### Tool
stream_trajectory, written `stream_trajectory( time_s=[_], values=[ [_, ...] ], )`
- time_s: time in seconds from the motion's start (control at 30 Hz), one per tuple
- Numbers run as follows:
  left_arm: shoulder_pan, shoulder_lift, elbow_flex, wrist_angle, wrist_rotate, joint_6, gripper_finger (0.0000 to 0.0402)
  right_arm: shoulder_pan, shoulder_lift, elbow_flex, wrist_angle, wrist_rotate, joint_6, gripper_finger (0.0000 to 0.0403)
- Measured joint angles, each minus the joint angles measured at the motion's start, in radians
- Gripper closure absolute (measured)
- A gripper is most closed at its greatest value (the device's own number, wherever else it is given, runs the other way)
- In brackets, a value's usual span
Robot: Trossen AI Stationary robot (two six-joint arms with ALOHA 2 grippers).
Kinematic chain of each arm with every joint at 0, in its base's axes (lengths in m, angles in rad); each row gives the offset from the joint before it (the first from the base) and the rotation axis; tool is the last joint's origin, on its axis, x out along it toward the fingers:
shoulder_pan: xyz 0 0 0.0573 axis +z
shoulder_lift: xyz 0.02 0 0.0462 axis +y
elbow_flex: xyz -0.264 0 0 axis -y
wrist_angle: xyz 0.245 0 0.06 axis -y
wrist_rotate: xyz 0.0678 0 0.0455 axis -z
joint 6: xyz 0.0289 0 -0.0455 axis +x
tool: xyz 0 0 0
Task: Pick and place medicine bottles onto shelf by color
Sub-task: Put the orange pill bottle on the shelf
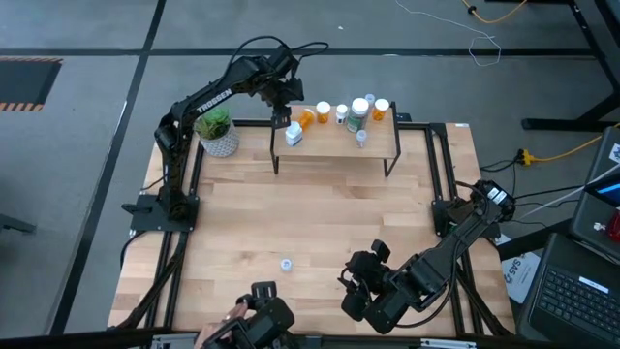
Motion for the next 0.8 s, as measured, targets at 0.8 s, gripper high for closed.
stream_trajectory(
  time_s=[0.8],
  values=[
    [-0.022, -0.003, 0.195, -0.070, -0.056, -0.015, 0.0214, 0.000, 0.000, 0.000, 0.000, 0.000, -0.001, 0.0199]
  ],
)
